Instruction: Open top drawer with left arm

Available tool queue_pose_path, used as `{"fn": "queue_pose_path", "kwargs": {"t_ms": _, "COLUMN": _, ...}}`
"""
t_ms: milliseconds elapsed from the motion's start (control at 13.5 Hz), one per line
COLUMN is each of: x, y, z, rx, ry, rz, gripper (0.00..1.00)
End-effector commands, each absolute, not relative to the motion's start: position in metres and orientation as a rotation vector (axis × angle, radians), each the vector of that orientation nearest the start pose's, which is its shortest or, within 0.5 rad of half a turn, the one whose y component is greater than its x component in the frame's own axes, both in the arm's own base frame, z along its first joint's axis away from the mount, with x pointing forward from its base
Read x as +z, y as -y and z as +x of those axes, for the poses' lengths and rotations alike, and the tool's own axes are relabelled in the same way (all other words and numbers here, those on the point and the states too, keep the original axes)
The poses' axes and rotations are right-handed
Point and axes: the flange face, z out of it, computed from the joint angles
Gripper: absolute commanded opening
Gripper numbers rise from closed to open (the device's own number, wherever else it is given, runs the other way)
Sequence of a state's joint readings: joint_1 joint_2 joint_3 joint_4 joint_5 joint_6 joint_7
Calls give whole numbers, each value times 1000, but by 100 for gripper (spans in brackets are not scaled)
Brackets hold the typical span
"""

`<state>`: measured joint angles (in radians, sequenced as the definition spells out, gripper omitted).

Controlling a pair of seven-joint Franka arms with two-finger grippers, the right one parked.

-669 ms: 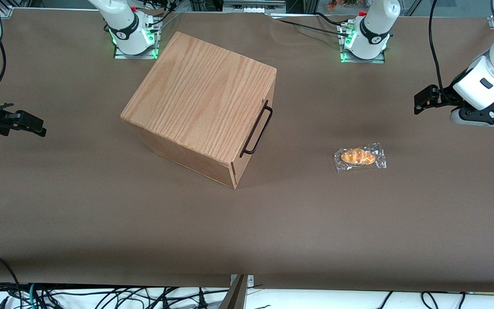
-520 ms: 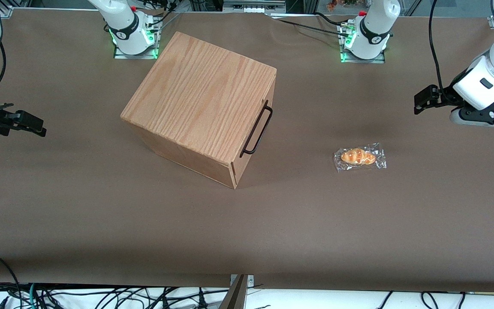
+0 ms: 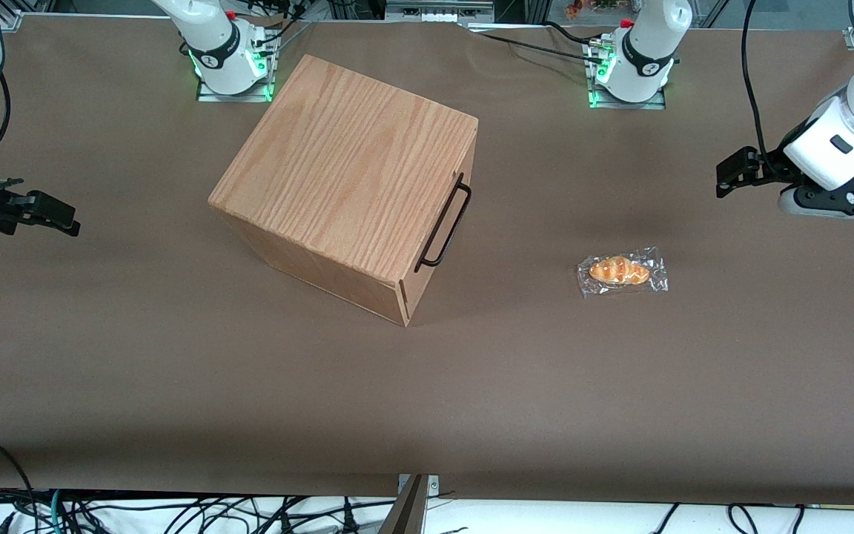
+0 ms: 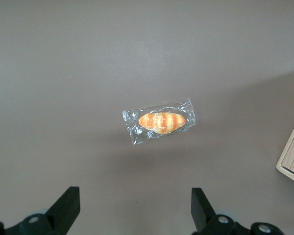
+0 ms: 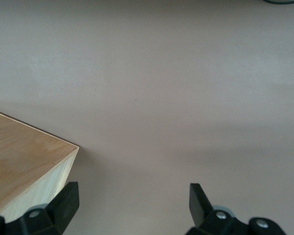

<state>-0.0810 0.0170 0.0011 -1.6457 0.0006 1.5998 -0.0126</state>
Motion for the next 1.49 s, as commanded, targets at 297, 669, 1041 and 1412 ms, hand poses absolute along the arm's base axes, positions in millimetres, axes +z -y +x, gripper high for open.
{"fn": "queue_pose_path", "kwargs": {"t_ms": 297, "x": 584, "y": 44, "z": 554, "rx": 129, "ry": -110, "rz": -3149, "gripper": 100}}
{"fn": "queue_pose_path", "kwargs": {"t_ms": 669, "x": 580, "y": 59, "z": 551, "rx": 173, "ry": -146, "rz": -3161, "gripper": 100}}
{"fn": "queue_pose_path", "kwargs": {"t_ms": 1041, "x": 577, "y": 71, "z": 552, "rx": 185, "ry": -163, "rz": -3174, "gripper": 100}}
{"fn": "queue_pose_path", "kwargs": {"t_ms": 1412, "x": 573, "y": 87, "z": 552, "rx": 214, "ry": -219, "rz": -3174, "gripper": 100}}
